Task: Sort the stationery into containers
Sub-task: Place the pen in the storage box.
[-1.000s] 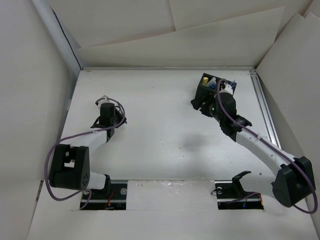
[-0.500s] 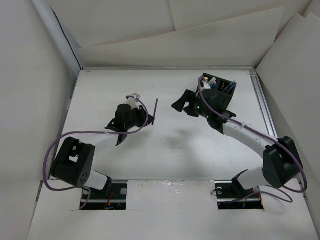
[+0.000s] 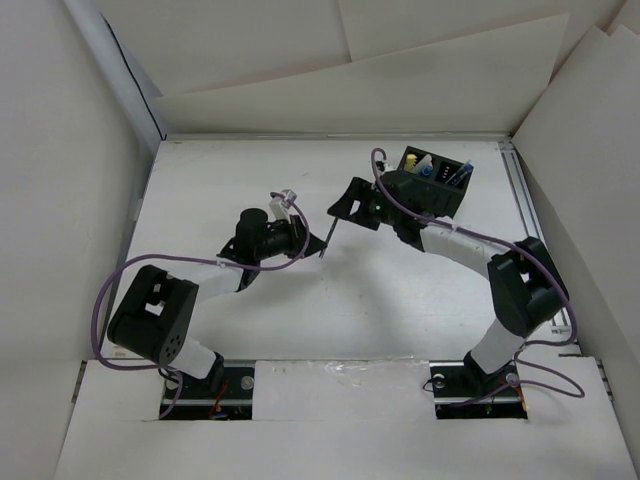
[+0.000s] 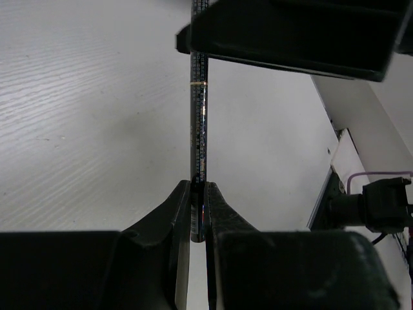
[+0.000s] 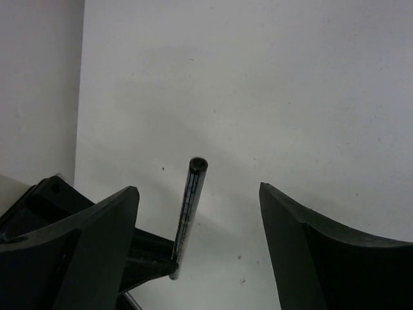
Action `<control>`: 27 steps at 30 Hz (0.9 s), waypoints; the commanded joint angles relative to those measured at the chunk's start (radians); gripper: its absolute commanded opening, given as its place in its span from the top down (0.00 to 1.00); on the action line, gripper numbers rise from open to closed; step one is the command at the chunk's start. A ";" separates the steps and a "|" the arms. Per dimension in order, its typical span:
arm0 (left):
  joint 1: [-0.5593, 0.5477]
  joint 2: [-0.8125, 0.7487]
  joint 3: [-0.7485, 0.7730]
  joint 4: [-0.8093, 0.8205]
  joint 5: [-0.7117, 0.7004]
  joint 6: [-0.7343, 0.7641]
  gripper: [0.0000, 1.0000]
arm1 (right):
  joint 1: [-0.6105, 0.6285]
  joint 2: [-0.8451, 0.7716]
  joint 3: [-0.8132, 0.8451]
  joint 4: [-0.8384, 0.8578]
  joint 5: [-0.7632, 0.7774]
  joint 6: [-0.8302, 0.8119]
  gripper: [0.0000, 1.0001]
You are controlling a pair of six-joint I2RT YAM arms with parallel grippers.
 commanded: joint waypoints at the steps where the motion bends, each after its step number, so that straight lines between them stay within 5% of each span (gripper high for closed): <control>1: -0.035 -0.022 0.012 0.079 0.058 0.000 1.00 | -0.009 0.028 0.071 0.061 -0.046 0.020 0.22; 6: -0.058 0.011 0.021 0.079 0.058 0.000 1.00 | -0.009 0.059 0.082 0.070 -0.046 0.039 0.48; 10: -0.058 0.011 0.021 0.088 0.067 -0.010 1.00 | -0.009 0.059 0.082 0.079 -0.055 0.039 0.81; 16: -0.058 -0.028 0.003 0.088 0.020 -0.010 1.00 | -0.009 0.050 0.071 0.079 -0.046 0.048 0.99; 20: -0.058 -0.028 0.003 0.088 0.020 -0.019 0.98 | -0.009 0.050 0.062 0.079 -0.035 0.057 1.00; 26: -0.058 -0.019 0.003 0.097 0.029 -0.028 0.47 | -0.029 0.017 0.053 0.079 -0.005 0.057 1.00; 27: -0.058 -0.028 0.003 0.097 0.029 -0.028 0.28 | -0.044 0.002 0.044 0.079 -0.005 0.048 1.00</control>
